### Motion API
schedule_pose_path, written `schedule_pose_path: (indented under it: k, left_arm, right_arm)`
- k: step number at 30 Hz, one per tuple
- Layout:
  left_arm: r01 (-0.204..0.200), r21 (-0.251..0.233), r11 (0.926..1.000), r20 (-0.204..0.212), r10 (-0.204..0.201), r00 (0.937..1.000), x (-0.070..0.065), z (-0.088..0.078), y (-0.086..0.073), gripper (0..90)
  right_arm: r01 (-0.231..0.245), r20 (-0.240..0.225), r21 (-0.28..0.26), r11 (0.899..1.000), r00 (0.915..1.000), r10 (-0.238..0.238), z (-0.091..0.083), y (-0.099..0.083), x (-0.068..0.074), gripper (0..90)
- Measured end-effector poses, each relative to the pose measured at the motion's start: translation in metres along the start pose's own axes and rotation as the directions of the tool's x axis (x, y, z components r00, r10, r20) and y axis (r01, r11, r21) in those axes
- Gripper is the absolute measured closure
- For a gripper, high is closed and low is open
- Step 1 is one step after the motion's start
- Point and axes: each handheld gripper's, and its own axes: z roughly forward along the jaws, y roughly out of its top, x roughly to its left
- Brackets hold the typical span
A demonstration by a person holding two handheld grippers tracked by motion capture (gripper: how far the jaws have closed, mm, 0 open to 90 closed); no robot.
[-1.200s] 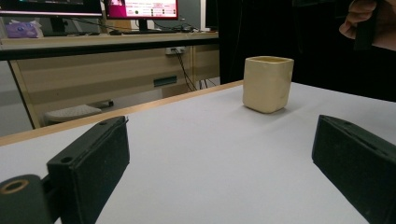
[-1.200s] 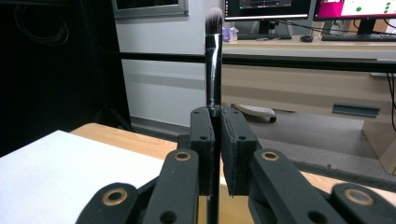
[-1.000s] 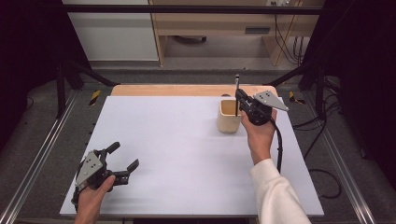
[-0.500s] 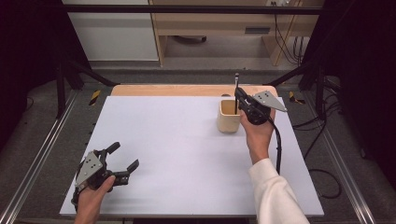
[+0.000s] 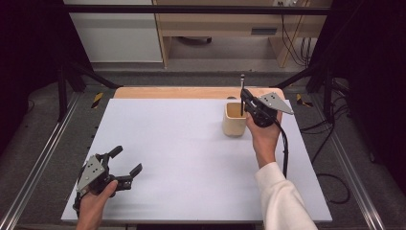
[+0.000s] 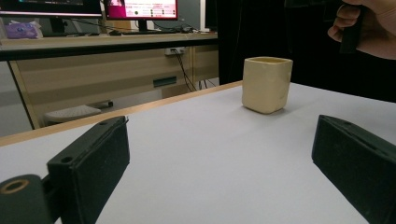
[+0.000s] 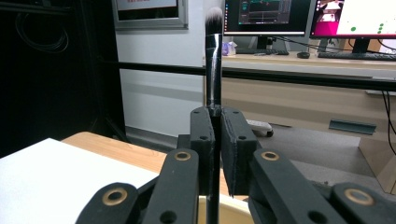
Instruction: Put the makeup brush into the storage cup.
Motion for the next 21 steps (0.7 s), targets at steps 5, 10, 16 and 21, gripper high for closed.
schedule_pose_path:
  k: [5, 10, 16, 21]
  left_arm:
    - [0.002, -0.002, 1.0, -0.001, -0.002, 1.0, 0.0, -0.001, 0.0, 3.9]
    - [0.003, -0.004, 1.0, -0.002, -0.003, 1.0, 0.0, -0.001, 0.0, 3.9]
    - [0.004, -0.002, 1.0, -0.001, -0.004, 1.0, 0.0, -0.001, 0.0, 3.9]
    - [0.004, -0.002, 1.0, 0.0, -0.004, 1.0, 0.0, -0.001, 0.0, 3.9]
  right_arm:
    - [-0.001, 0.0, -0.008, 1.0, 1.0, 0.001, 0.004, -0.001, -0.002, 83.8]
    - [0.005, 0.001, -0.018, 1.0, 1.0, -0.005, 0.009, 0.001, -0.001, 83.8]
    - [0.009, 0.003, -0.019, 1.0, 1.0, -0.009, 0.012, 0.001, -0.001, 83.7]
    - [0.016, 0.002, -0.01, 1.0, 0.9999, -0.016, 0.014, -0.002, -0.002, 83.8]
